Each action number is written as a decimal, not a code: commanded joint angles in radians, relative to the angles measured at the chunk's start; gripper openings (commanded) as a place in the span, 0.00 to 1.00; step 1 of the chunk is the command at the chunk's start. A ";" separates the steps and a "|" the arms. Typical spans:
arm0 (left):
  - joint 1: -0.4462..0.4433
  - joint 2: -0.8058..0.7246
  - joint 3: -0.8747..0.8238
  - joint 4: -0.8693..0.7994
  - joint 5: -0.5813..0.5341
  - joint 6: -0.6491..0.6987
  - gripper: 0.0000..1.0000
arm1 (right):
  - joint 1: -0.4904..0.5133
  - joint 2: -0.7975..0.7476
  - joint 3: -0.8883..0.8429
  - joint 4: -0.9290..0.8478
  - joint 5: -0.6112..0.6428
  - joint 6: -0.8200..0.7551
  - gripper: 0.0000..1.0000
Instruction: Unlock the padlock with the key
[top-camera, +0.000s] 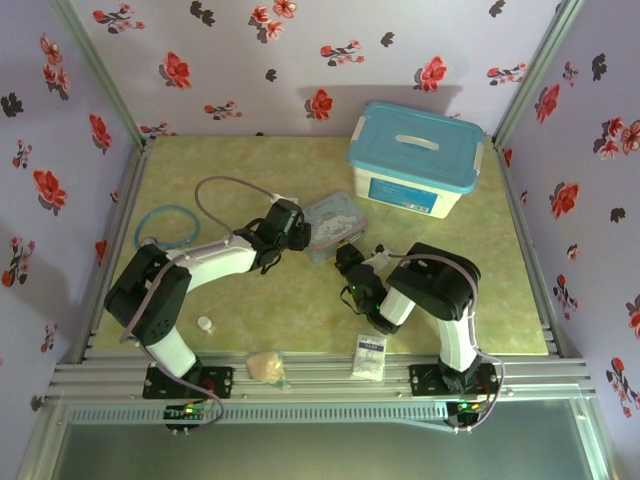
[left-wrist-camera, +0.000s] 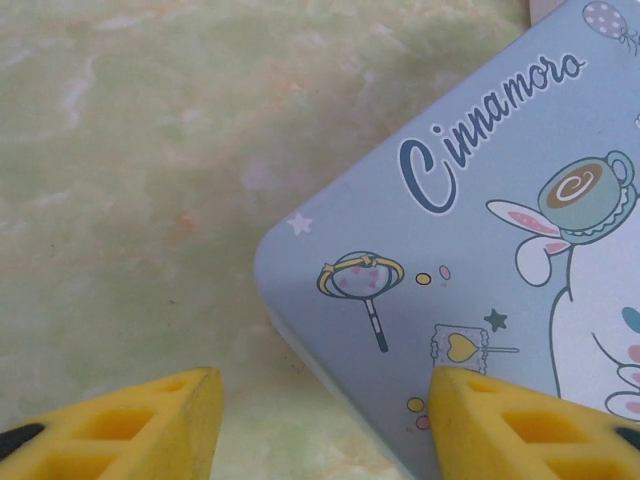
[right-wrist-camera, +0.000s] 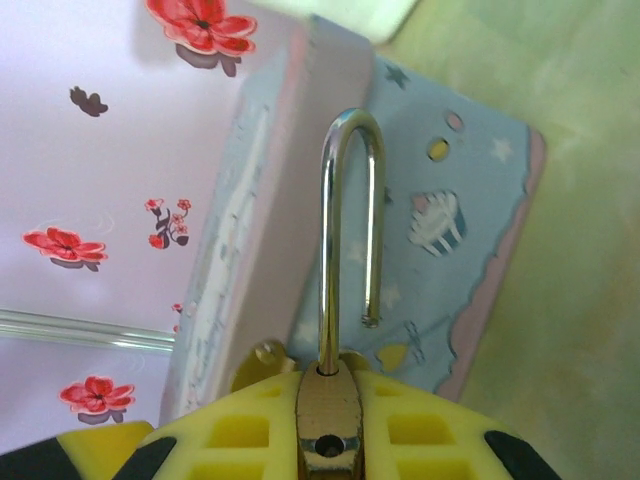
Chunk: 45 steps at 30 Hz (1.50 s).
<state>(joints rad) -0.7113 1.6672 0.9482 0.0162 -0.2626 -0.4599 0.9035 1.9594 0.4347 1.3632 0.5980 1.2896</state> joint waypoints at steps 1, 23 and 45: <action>0.030 0.057 -0.081 -0.110 -0.044 0.028 0.53 | -0.003 -0.036 0.009 0.024 0.036 -0.046 0.00; 0.170 0.089 0.031 -0.066 0.123 0.075 0.53 | -0.360 -0.126 -0.012 -0.044 -0.967 -0.039 0.00; 0.260 0.090 0.117 -0.062 0.174 0.075 0.55 | -0.553 -0.464 0.085 -1.132 -1.288 -0.494 0.00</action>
<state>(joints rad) -0.4644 1.7809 1.0855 0.0261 -0.0742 -0.4080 0.3733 1.4940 0.4919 0.5529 -0.6632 0.9417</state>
